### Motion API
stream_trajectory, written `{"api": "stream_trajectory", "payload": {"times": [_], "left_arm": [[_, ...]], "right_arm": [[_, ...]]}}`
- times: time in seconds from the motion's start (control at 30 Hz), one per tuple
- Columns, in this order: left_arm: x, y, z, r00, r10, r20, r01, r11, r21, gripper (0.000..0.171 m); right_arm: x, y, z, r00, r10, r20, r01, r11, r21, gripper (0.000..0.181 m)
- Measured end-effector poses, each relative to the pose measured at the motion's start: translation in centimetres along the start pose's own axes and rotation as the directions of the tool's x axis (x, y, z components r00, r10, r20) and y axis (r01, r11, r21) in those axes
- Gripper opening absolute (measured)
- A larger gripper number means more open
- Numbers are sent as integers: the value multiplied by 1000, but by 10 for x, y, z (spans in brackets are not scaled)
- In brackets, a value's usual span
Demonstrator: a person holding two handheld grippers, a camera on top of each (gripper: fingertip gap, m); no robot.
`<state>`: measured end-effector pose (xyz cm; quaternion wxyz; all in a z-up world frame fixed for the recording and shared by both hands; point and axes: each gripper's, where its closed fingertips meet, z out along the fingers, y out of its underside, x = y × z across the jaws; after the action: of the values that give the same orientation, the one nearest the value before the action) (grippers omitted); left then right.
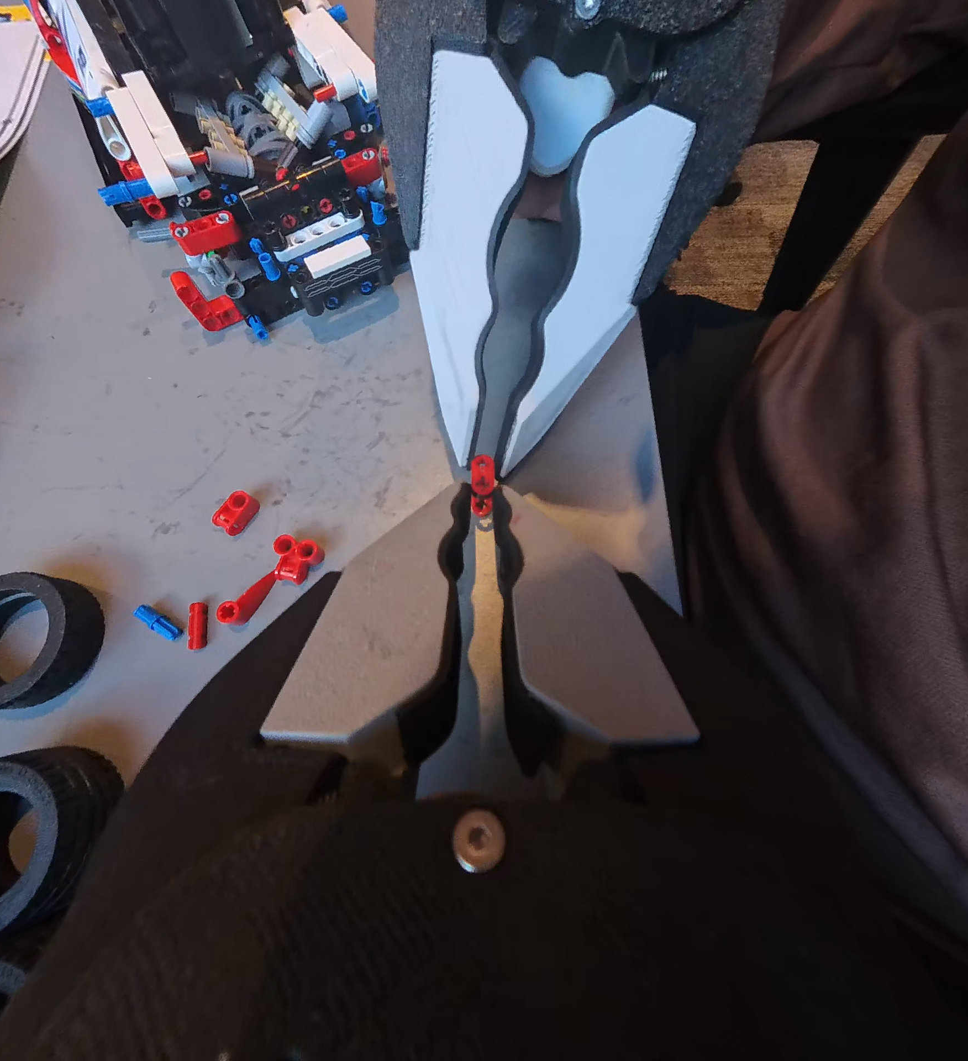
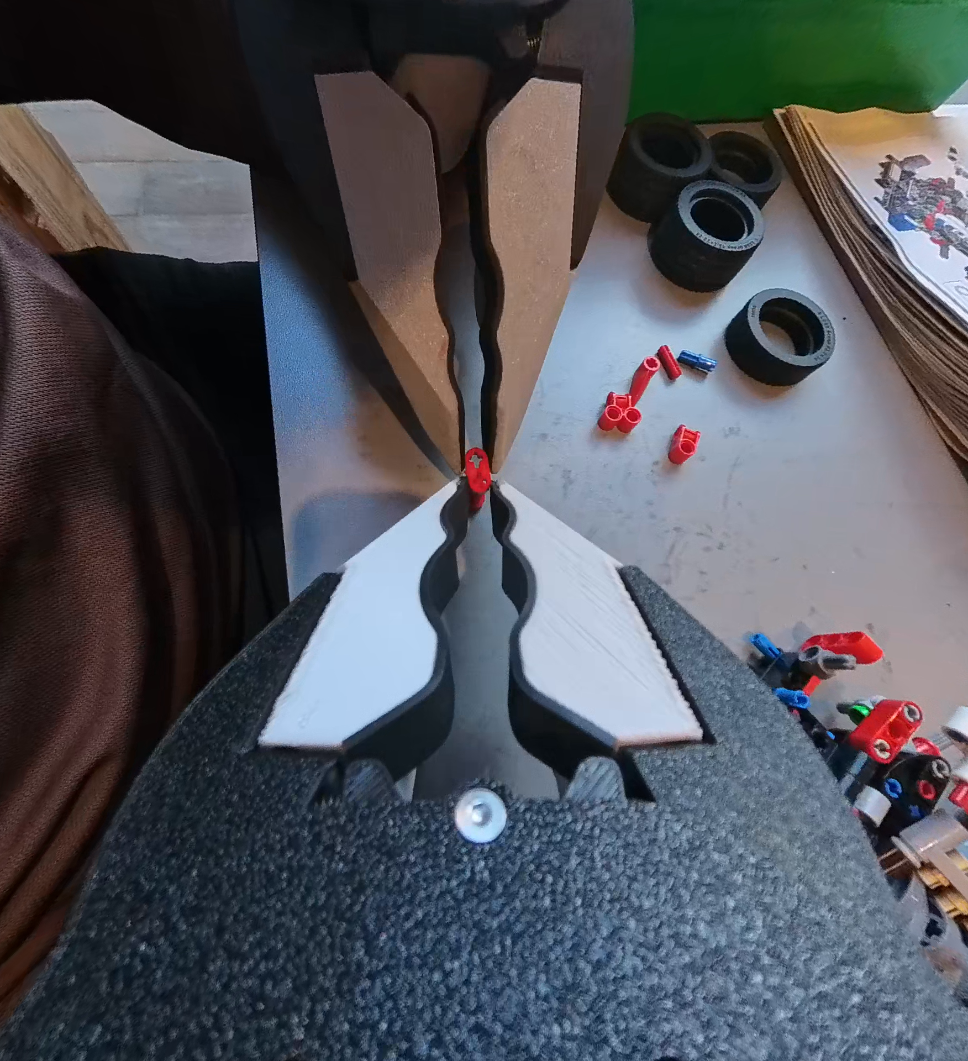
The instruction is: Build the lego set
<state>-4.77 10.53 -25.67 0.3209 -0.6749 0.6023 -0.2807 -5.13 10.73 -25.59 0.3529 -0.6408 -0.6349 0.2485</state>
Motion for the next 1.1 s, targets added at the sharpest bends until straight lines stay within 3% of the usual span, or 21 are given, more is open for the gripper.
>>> {"api": "stream_trajectory", "payload": {"times": [0.63,1.1], "left_arm": [[0,9,7,1000,-5,-2,5,997,-76,4],[-2,4,2,1000,-30,0,30,999,-29,4]], "right_arm": [[-1,1,3,999,26,25,-25,999,-25,7],[1,-5,-4,1000,14,15,-14,999,38,9]]}}
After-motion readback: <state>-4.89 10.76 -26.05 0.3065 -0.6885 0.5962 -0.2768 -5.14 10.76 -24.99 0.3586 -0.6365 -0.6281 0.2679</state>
